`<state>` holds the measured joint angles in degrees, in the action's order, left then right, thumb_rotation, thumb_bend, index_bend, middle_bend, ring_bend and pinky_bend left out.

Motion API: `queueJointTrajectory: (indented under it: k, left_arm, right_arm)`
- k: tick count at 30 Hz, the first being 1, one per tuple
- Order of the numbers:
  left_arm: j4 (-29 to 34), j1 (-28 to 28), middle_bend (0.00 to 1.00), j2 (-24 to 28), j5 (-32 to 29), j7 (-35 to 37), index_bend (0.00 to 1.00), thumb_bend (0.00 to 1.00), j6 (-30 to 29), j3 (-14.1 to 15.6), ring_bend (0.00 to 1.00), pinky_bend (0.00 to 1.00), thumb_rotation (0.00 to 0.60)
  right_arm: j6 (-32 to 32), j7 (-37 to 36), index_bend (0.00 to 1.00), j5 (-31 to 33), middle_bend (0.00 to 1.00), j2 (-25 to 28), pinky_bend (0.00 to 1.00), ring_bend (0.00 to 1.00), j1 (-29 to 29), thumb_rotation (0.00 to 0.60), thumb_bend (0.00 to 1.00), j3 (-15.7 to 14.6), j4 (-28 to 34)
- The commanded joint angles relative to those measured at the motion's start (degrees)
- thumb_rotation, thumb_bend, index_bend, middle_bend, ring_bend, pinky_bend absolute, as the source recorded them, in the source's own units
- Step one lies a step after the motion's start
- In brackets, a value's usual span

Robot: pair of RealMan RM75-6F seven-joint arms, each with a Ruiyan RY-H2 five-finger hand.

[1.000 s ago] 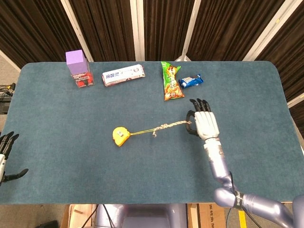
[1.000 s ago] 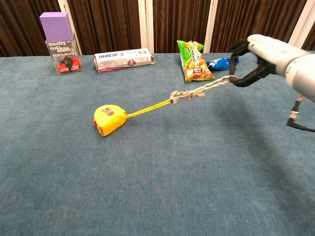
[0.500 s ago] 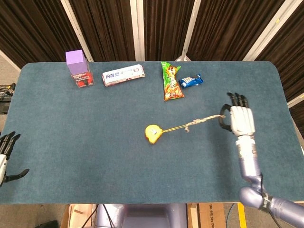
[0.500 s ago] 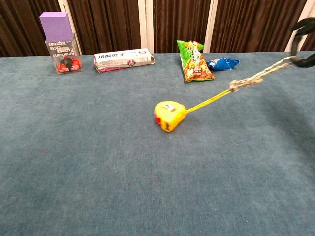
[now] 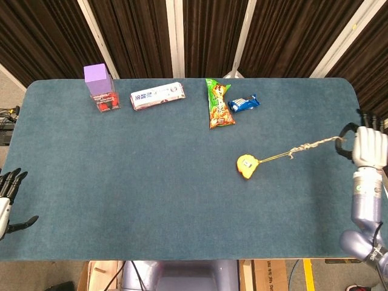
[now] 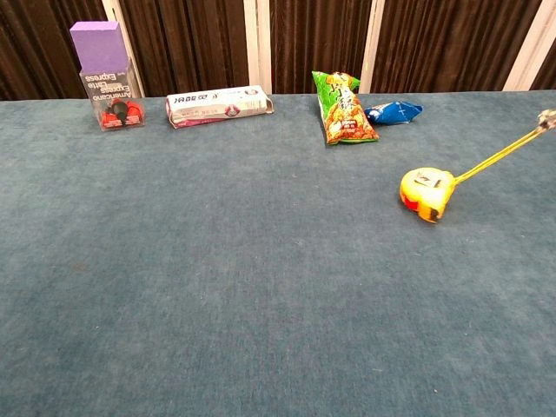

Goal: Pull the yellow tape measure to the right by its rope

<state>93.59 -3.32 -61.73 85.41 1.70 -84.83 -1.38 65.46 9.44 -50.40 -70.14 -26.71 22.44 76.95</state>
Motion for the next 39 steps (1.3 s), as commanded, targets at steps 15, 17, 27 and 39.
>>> queueJointTrajectory:
  k: [15,17,27,39]
  left_arm:
    - [0.17,-0.04,0.0,-0.33,-0.15,-1.08,0.0,0.0,-0.16,-0.15,0.0,0.0,0.6]
    - [0.13,-0.08,0.0,-0.35,-0.02,-1.14,0.0,0.0,-0.22,-0.16,0.0,0.0,0.6]
    - [-0.35,-0.19,0.0,-0.71,1.08,-1.94,0.0,0.0,-0.81,-0.05,0.0,0.0,0.6]
    - [-1.47,-0.35,0.0,-1.29,1.64,-4.54,0.0,0.0,-1.05,0.08,0.0,0.0,0.6]
  right_arm:
    - [-2.57,-2.45,0.27,2.71,0.08,2.57,0.0,0.0,1.95,0.6,0.47,0.29,-3.5]
    - [-2.39,-0.5,0.07,3.56,0.02,3.37,0.0,0.0,2.36,0.6,0.47,-0.29,-1.7]
    - [5.0,-3.61,0.0,-3.15,0.0,6.5,0.0,0.0,7.27,0.6,0.38,-2.66,11.08]
    - [20.98,-14.81,0.0,-31.81,0.0,9.28,0.0,0.0,21.95,0.6,0.36,-18.41,19.22]
